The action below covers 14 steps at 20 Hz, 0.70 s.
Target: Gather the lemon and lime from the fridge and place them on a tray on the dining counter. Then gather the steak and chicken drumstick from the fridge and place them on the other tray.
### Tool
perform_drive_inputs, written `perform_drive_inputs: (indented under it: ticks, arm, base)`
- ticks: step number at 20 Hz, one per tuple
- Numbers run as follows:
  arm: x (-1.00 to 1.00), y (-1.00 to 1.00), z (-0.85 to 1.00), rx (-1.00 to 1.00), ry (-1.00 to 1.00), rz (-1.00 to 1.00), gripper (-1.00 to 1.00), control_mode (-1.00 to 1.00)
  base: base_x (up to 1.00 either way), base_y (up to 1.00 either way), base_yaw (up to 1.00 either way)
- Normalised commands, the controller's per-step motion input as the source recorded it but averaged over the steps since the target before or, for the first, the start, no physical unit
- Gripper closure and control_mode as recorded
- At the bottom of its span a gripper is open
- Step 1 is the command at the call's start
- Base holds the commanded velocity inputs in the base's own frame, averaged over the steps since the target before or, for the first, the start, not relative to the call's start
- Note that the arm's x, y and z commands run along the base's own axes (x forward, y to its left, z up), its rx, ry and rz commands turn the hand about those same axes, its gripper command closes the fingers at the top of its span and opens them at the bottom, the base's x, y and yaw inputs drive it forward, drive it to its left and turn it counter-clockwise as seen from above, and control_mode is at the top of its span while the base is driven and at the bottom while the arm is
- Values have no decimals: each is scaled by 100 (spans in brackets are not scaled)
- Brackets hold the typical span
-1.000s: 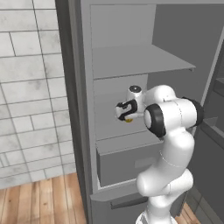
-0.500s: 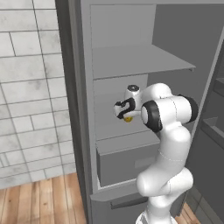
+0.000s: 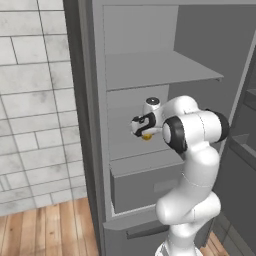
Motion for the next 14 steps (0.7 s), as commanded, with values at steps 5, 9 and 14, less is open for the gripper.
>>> perform_drive_inputs:
  ticks: [5, 9, 14]
  arm:
    - [-18, -3, -14, 0, 0, 0, -100, -100]
    - [0, 0, -7, 0, 0, 0, -100, -100]
    - [-3, 0, -19, 0, 0, 0, 100, -100]
  base:
    - [0, 0, 0]
    - [0, 0, 0]
    - [0, 0, 0]
